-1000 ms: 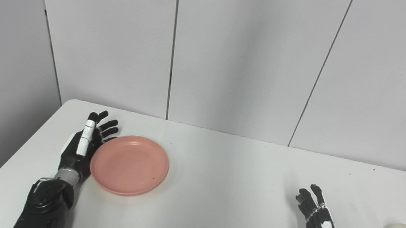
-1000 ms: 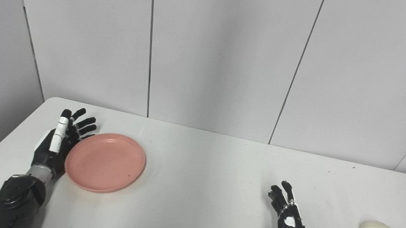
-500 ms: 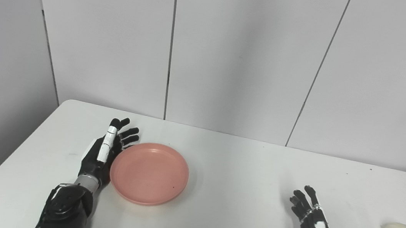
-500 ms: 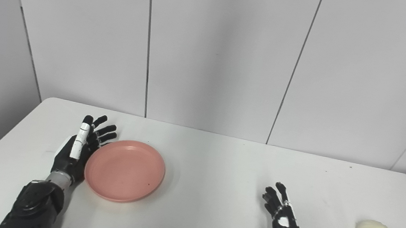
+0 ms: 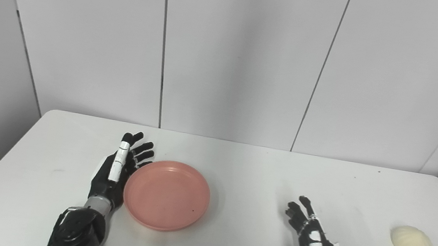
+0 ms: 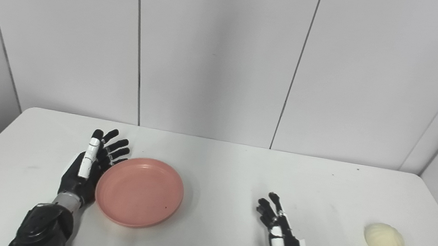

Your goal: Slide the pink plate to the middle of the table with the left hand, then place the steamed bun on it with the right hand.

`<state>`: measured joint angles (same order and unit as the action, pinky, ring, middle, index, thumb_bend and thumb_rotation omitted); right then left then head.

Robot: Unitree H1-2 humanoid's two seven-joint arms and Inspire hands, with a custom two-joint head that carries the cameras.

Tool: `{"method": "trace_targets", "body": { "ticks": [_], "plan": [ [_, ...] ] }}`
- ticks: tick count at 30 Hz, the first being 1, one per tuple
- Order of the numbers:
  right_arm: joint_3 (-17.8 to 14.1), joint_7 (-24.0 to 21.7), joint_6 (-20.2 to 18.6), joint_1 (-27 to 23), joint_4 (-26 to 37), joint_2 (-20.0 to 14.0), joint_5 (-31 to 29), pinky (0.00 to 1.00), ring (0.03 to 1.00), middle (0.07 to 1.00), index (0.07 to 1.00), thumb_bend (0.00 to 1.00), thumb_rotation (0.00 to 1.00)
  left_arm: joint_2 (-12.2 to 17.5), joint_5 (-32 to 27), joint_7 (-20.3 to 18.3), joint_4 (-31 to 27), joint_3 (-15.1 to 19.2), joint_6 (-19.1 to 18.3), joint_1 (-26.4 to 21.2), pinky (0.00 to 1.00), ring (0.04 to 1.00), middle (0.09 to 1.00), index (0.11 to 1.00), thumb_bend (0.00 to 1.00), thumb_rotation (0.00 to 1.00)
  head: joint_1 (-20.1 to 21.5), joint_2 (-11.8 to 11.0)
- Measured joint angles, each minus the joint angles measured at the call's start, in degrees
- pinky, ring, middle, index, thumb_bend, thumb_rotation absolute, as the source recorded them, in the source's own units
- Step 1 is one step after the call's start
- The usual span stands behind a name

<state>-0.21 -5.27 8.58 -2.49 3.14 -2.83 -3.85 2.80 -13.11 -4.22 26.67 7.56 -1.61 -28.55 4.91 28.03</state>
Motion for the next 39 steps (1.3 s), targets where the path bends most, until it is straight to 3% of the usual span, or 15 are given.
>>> {"method": "trace_targets", "body": {
  "ticks": [6, 9, 17, 26, 34, 39],
  "plan": [
    [0.95, 1.60, -1.57, 0.37, 0.74, 1.18, 2.34, 0.90, 0.868, 0.868, 0.914, 0.78, 1.00, -2.29, -0.43, 0.26, -1.51, 0.29, -0.94, 0.56, 0.76, 0.800, 0.795, 0.876, 0.73, 0.85, 3.35, 0.62],
    [1.69, 2.11, -2.36, 0.90, 1.38, 2.03, 3.21, 0.90, 0.874, 0.875, 0.912, 0.77, 1.00, -3.55, -0.72, 0.26, -1.79, 0.46, 0.36, 1.15, 0.77, 0.788, 0.785, 0.854, 0.71, 0.83, 5.64, 1.06],
    [2.44, 2.84, -3.72, 1.79, 2.44, 3.00, 4.94, 0.90, 0.878, 0.878, 0.919, 0.75, 1.00, -5.01, -0.68, 0.26, -1.79, -0.04, 1.16, 1.40, 0.71, 0.760, 0.770, 0.824, 0.69, 0.78, 9.50, 2.20],
    [2.95, 3.84, -4.68, 2.02, 2.75, 3.31, 5.65, 0.90, 0.875, 0.878, 0.922, 0.73, 1.00, -7.43, -0.69, 0.23, -1.08, -0.38, 2.75, 1.38, 0.70, 0.751, 0.748, 0.807, 0.70, 0.73, 11.17, 3.51],
    [3.03, 3.98, -4.71, 2.82, 3.52, 3.26, 6.61, 0.89, 0.865, 0.878, 0.914, 0.71, 1.00, -7.35, -0.29, -0.02, -2.02, -1.24, 2.25, 2.11, 0.73, 0.769, 0.768, 0.816, 0.70, 0.75, 11.35, 4.13],
    [3.05, 4.89, -4.54, 2.95, 3.55, 3.14, 9.23, 0.84, 0.826, 0.854, 0.898, 0.63, 0.98, -6.94, -0.13, -0.69, -2.08, -2.00, 2.25, 2.45, 0.74, 0.770, 0.768, 0.813, 0.68, 0.74, 12.22, 3.79]
  ]
}}
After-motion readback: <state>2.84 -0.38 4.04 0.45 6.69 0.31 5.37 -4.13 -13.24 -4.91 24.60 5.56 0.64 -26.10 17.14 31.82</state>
